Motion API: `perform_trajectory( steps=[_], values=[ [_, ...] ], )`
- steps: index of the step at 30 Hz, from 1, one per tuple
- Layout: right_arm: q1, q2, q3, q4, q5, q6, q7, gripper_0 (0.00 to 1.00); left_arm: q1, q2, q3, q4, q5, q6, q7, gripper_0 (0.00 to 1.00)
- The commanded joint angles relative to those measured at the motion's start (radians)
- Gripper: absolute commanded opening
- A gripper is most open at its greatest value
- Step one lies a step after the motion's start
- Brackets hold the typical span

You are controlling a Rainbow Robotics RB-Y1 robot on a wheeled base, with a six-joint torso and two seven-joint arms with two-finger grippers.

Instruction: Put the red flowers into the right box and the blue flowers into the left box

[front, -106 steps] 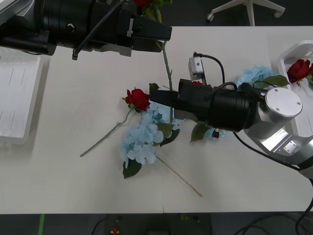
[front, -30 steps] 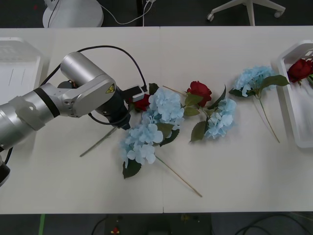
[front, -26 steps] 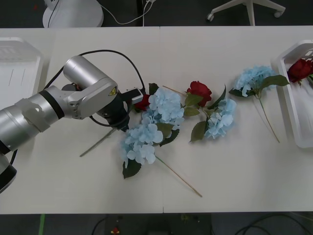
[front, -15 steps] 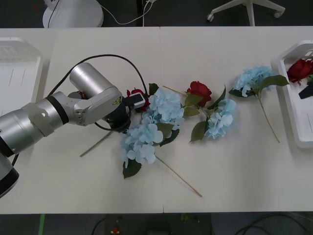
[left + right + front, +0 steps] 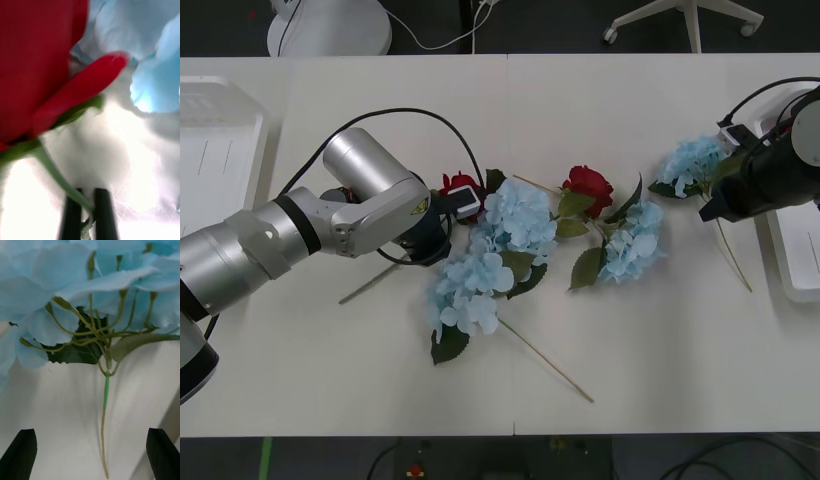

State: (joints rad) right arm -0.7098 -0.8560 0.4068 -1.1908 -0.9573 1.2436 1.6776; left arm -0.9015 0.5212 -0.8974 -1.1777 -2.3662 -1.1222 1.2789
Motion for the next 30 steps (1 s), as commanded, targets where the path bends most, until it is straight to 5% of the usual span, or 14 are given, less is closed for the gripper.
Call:
perform_trajectory(
  steps=[1,8,23,26,27,30],
  values=[
    [-0.039,0.048,-0.006,0.046,0.008,-0.047,-0.041,0.84,0.016,0.042,0.006,-0.077,0.010,0.015,-0.043,0.00],
    [-0.040,0.083,-0.006,0.109,0.012,-0.108,-0.036,0.84,0.018,0.117,0.091,-0.166,0.116,0.015,-0.072,0.00],
    [-0.051,0.132,-0.006,0.201,0.025,-0.171,-0.029,0.84,0.101,0.184,0.499,-0.180,0.571,-0.082,-0.276,0.00],
    [-0.053,0.135,-0.006,0.204,0.025,-0.167,-0.035,0.14,0.108,0.186,0.519,-0.180,0.775,-0.084,-0.265,0.00],
    [-0.053,0.137,-0.006,0.208,0.025,-0.168,-0.036,0.00,0.107,0.184,0.523,-0.181,0.828,-0.084,-0.262,0.00],
    [-0.053,0.138,-0.006,0.212,0.023,-0.168,-0.036,0.00,0.107,0.186,0.529,-0.181,0.967,-0.077,-0.254,0.00]
  ],
)
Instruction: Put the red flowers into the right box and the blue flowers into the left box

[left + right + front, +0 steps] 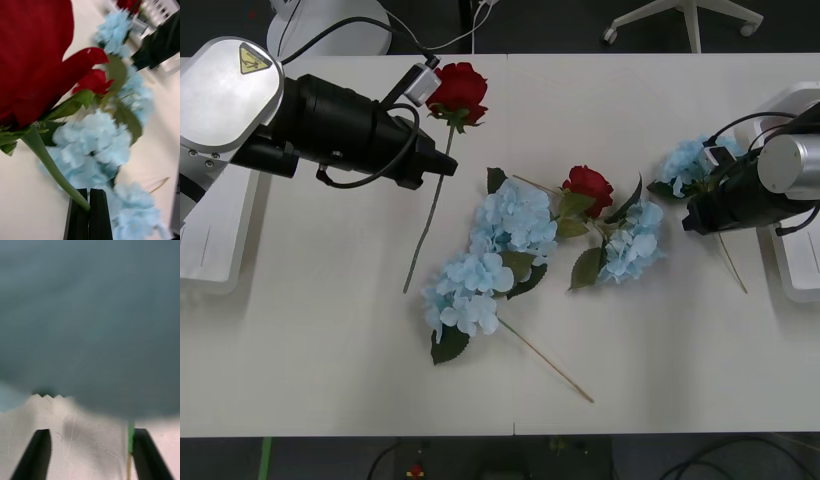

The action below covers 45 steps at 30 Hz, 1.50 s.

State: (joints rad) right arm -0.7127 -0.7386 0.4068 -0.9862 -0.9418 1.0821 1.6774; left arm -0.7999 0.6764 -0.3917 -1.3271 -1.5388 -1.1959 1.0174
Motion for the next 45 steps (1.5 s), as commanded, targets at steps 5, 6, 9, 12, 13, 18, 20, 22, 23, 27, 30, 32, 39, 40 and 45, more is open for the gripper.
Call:
perform_trajectory(
  steps=[5,6,9,12,13,18,20,22,23,27,30,32,39,40,45],
  values=[
    [-0.050,0.021,-0.006,0.007,0.008,0.001,-0.036,0.00,0.005,0.029,0.024,-0.070,0.309,0.032,0.013,0.00],
    [-0.050,0.021,-0.006,0.007,0.008,0.006,-0.036,0.00,0.005,0.031,0.024,-0.087,0.333,0.044,0.017,0.00],
    [-0.048,0.016,-0.006,0.006,0.008,0.022,-0.030,0.00,0.004,0.029,0.024,-0.126,0.393,0.079,0.030,0.00],
    [-0.048,0.007,-0.006,0.006,0.008,0.064,-0.022,0.00,0.005,0.028,0.024,-0.156,0.442,0.102,0.040,0.00],
    [-0.048,0.005,-0.008,0.007,0.008,0.078,-0.019,0.00,0.005,0.026,0.024,-0.164,0.454,0.108,0.041,0.00],
    [-0.048,-0.005,-0.006,0.007,0.006,0.114,-0.007,0.00,0.004,0.008,0.024,-0.207,0.486,0.142,0.044,0.00],
    [-0.048,-0.005,-0.008,0.007,0.005,0.121,-0.007,0.00,0.004,-0.001,0.024,-0.219,0.493,0.151,0.043,0.00],
    [-0.048,-0.007,-0.008,0.007,0.005,0.124,-0.007,0.02,0.004,-0.014,0.024,-0.227,0.502,0.156,0.043,0.00],
    [-0.048,-0.005,-0.008,0.007,0.005,0.124,-0.007,0.15,0.004,-0.017,0.024,-0.231,0.503,0.156,0.041,0.00],
    [-0.048,-0.007,-0.008,0.007,0.005,0.128,-0.005,0.64,0.005,-0.032,0.024,-0.241,0.503,0.156,0.041,0.00],
    [-0.050,-0.015,-0.008,0.007,-0.003,0.139,0.001,0.75,0.005,-0.043,0.024,-0.245,0.502,0.156,0.040,0.00],
    [-0.050,-0.027,-0.017,0.006,-0.023,0.154,0.024,0.79,0.005,-0.050,0.024,-0.245,0.502,0.156,0.040,0.00],
    [-0.050,-0.119,-0.095,0.006,-0.269,0.280,0.183,0.83,0.005,-0.050,0.024,-0.245,0.502,0.156,0.040,0.00],
    [-0.050,-0.131,-0.105,0.004,-0.308,0.302,0.203,0.83,0.005,-0.050,0.024,-0.245,0.502,0.156,0.040,0.00],
    [-0.048,-0.166,-0.171,0.004,-0.494,0.412,0.266,0.84,0.005,-0.050,0.024,-0.245,0.502,0.156,0.040,0.00]
  ],
)
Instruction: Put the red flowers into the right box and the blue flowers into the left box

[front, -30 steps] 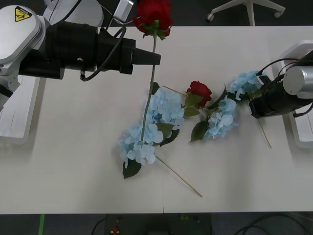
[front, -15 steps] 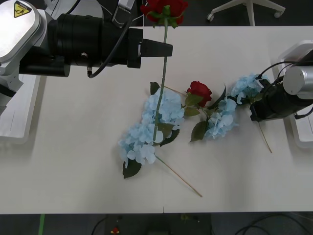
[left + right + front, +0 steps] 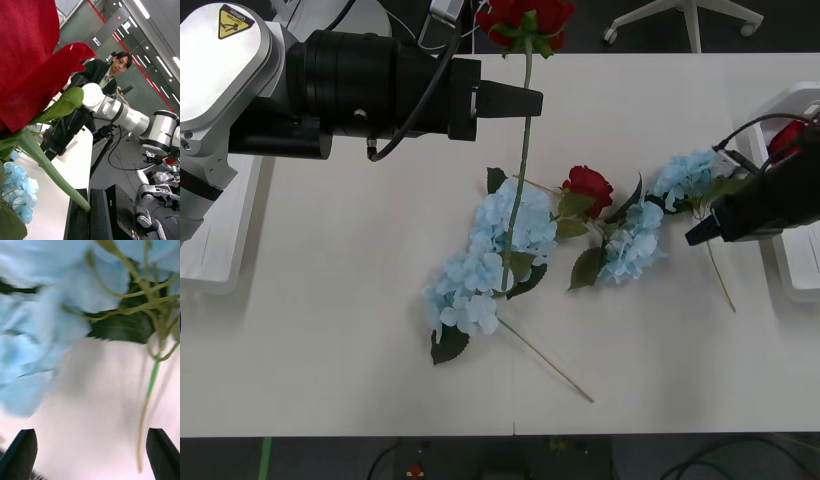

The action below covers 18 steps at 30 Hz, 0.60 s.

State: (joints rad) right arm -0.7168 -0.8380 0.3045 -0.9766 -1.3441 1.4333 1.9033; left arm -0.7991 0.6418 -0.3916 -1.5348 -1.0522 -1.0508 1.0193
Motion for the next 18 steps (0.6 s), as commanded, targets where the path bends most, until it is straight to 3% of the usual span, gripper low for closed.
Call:
perform_trajectory(
  steps=[1,8,18],
  values=[
    [-0.044,-0.072,-0.081,-0.004,-0.135,0.079,0.042,0.84,0.005,-0.016,0.023,-0.038,0.015,0.011,0.038,0.00],
    [0.014,-0.084,-0.084,-0.028,-0.460,0.096,0.043,0.85,0.005,-0.016,0.023,-0.038,0.015,0.011,0.038,0.00],
    [0.231,-0.099,-0.084,-0.336,-0.753,-0.076,0.019,0.85,0.005,-0.016,0.023,-0.038,0.015,0.011,0.038,0.00]
  ],
)
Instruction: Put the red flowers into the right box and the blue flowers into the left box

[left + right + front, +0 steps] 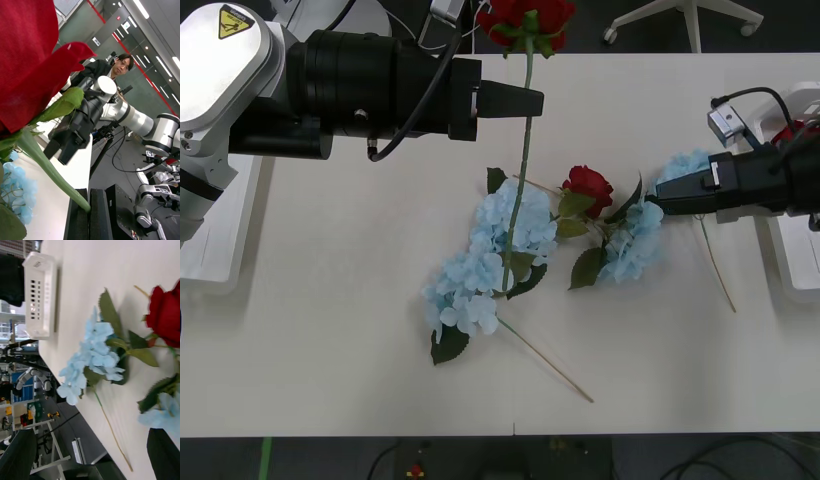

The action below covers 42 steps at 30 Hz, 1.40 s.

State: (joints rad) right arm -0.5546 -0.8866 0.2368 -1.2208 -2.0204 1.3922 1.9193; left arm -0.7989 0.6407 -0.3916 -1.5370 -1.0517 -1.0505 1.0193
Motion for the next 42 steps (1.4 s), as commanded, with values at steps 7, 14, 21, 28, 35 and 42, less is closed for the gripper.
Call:
perform_trajectory(
  steps=[7,14,21,28,35,42],
  values=[
    [0.220,-0.057,-0.019,-0.238,-0.262,-0.111,0.015,0.85,0.004,-0.015,0.023,-0.035,0.015,0.010,0.038,0.00],
    [0.341,-0.052,-0.019,-0.421,-0.369,-0.202,0.023,0.85,0.004,-0.015,0.023,-0.035,0.015,0.010,0.038,0.00],
    [0.418,0.023,-0.011,-0.566,-0.391,-0.294,0.017,0.85,0.004,-0.015,0.023,-0.035,0.015,0.010,0.038,0.00],
    [0.412,0.140,0.058,-0.634,-0.365,-0.410,0.032,0.85,0.004,-0.015,0.023,-0.035,0.015,0.010,0.038,0.00],
    [0.364,0.210,0.153,-0.695,-0.302,-0.545,0.037,0.85,0.004,-0.015,0.023,-0.035,0.015,0.010,0.038,0.00],
    [0.321,0.276,0.179,-0.694,-0.231,-0.593,0.032,0.85,0.004,-0.015,0.023,-0.035,0.015,0.010,0.038,0.00]
  ],
)
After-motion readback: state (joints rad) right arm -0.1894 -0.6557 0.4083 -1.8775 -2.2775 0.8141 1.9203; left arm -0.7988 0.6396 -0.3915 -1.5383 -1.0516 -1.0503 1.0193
